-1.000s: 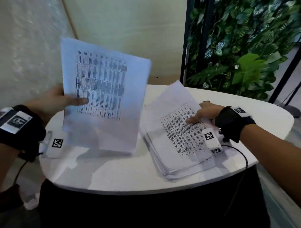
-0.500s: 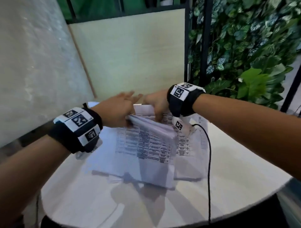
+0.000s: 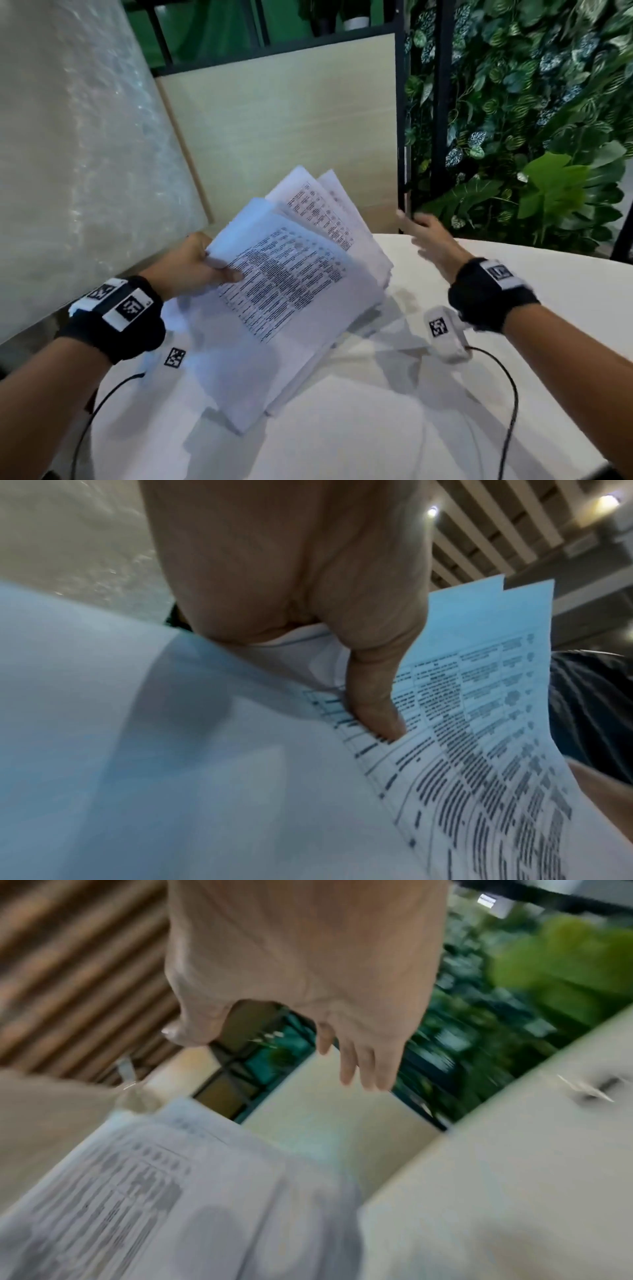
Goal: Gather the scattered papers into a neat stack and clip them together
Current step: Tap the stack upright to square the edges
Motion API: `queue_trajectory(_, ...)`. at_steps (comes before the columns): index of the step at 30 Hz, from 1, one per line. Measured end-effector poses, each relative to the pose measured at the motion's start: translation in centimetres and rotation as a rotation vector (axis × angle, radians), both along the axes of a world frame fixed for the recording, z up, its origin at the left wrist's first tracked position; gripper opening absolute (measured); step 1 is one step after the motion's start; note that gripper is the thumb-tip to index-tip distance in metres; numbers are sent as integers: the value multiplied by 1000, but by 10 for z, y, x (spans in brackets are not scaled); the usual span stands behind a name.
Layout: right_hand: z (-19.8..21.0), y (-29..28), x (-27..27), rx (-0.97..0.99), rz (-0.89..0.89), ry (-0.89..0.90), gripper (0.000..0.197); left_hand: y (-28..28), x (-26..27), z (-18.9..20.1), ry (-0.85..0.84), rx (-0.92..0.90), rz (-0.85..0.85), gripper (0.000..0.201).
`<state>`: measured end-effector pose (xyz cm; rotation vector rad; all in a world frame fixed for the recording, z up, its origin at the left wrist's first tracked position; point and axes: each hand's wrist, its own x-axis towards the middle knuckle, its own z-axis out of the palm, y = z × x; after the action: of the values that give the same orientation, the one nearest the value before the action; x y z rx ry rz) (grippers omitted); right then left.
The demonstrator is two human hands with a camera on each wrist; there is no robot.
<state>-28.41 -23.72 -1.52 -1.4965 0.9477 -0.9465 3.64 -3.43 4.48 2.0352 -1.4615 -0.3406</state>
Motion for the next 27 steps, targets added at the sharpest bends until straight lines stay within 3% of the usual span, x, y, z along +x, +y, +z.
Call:
queue_trajectory(2,-39,14,6,361,322,-152,127,0,5,-5,155,-94,0,35)
queue_trajectory(3,-52,20,14,422,446,-213,115,0,5,-8,201,-136,9,32)
queue_trajectory(5,-62,31,30,375,527,-316,105,-1,2,-15,276,-217,26,28)
queue_trajectory(8,-49,37,46,331,511,-552,93,0,6,-31,414,-367,2,40)
queue_trajectory(11,-35,42,53,138,420,-529,86,5,9,-45,465,-451,32,65)
queue_trajectory(13,-28,50,61,53,310,-477,70,7,1,-55,500,-438,14,51)
queue_trajectory(15,-21,59,69,75,237,-536,48,8,-16,-61,494,-431,8,40)
queue_trajectory(19,-2,55,64,-21,196,-541,34,2,-34,-60,516,-512,-22,35)
queue_trajectory(21,15,47,61,-73,236,-524,46,-4,-36,-50,558,-575,-10,74)
queue_trajectory(22,26,42,61,-100,236,-508,70,-7,-37,-44,573,-623,-21,85)
queue_trajectory(24,52,39,60,-192,237,-480,98,-13,-40,-27,559,-680,-32,74)
queue_trajectory(27,80,36,55,-281,256,-459,93,-19,-51,-4,545,-760,-84,48)
